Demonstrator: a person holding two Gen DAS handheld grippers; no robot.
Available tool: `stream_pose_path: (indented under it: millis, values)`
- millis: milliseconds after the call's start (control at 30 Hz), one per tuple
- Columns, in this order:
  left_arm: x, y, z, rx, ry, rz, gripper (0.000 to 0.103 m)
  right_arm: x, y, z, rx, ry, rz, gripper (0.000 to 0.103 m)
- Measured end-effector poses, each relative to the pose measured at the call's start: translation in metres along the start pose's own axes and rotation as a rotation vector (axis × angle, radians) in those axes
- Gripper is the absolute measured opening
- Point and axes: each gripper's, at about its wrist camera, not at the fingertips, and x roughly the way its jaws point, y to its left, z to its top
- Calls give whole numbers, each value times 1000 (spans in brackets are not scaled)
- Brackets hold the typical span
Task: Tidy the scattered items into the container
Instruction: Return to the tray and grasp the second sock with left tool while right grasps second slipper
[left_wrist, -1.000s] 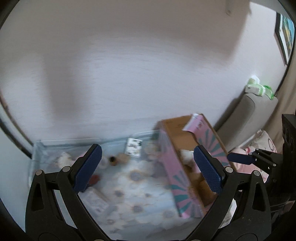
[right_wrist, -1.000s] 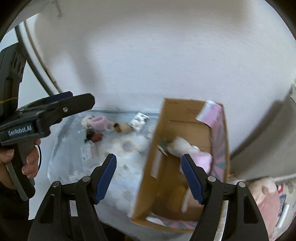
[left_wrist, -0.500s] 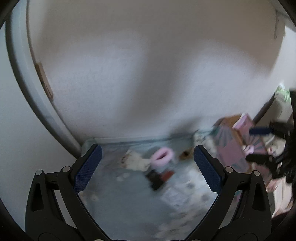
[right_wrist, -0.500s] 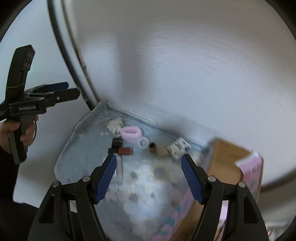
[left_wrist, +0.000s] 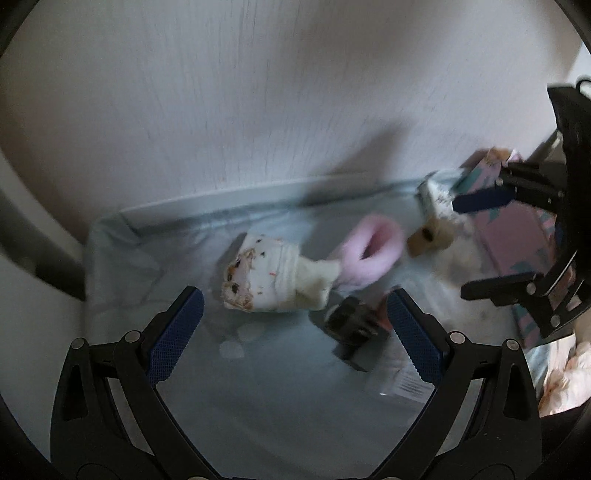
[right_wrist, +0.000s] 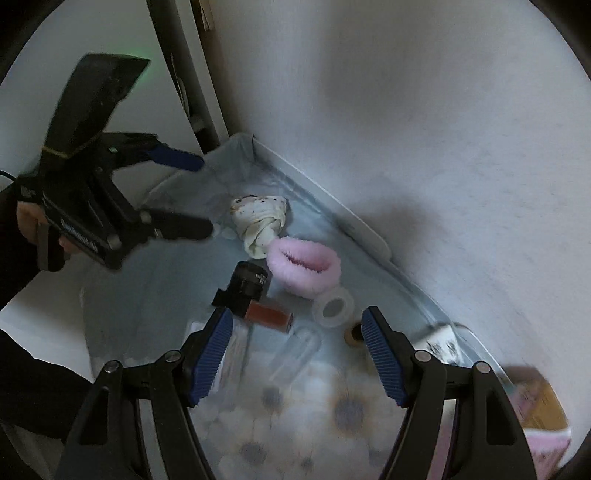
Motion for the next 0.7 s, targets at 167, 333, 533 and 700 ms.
stream_pose_path:
  millis: [167,333,533,700]
  values:
    - [17,12,-2,-19,5,-26,99,34,-5,11,-47,40,-4,68]
    - [31,19,-2,0,25,-24,99,53,-9,20,-73,66,14,68]
    - [45,27,0,-2,46,-46,99,70,-12,27,-101,99,27,68]
    - [52,26,0,8,65,-69,84,85,-5,32,-160,133,42,68]
